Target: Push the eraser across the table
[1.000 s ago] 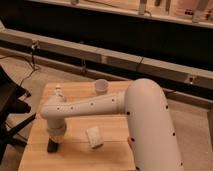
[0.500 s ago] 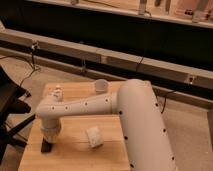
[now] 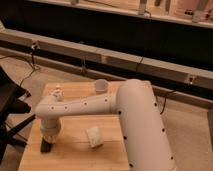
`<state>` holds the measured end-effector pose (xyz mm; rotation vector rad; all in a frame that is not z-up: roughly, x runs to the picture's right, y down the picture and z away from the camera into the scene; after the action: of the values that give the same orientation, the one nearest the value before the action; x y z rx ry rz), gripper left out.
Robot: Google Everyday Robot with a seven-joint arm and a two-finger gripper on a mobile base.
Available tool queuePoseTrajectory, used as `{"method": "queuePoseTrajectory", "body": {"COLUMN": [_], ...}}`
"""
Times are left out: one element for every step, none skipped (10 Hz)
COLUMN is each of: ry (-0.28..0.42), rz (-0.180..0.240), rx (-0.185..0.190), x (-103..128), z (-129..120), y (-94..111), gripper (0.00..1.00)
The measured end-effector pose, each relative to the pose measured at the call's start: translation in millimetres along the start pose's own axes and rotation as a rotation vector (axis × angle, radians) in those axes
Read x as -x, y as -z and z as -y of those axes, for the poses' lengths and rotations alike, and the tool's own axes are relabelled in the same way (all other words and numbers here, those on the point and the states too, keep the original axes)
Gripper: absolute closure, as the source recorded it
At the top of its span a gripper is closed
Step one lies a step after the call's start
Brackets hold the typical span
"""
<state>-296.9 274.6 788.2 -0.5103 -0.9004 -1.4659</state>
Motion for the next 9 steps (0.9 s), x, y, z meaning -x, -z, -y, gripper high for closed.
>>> {"method": "queuePoseTrajectory", "body": {"ry": [0.005,0.001,0.002,0.012,0.043,0.075,0.113,0.153,0.188], "rz": [-0.002,-0.003,-0.003,0.0,0.006,0.008,0.009,0.013,0.018], "rx": [0.0,-0.001,0.0,-0.002,-0.006,-0.014,-0.024,-0.032,-0.04], "x": [0,0,-1,0,0,1,2,4,7], "z": [1,0,0,2,11,24,44,64,79], "y": [0,1,2,1,-1,-2,-4,-6,-7], "gripper": [1.0,1.0,1.0,1.0,1.0,1.0,1.0,1.0,1.0]}}
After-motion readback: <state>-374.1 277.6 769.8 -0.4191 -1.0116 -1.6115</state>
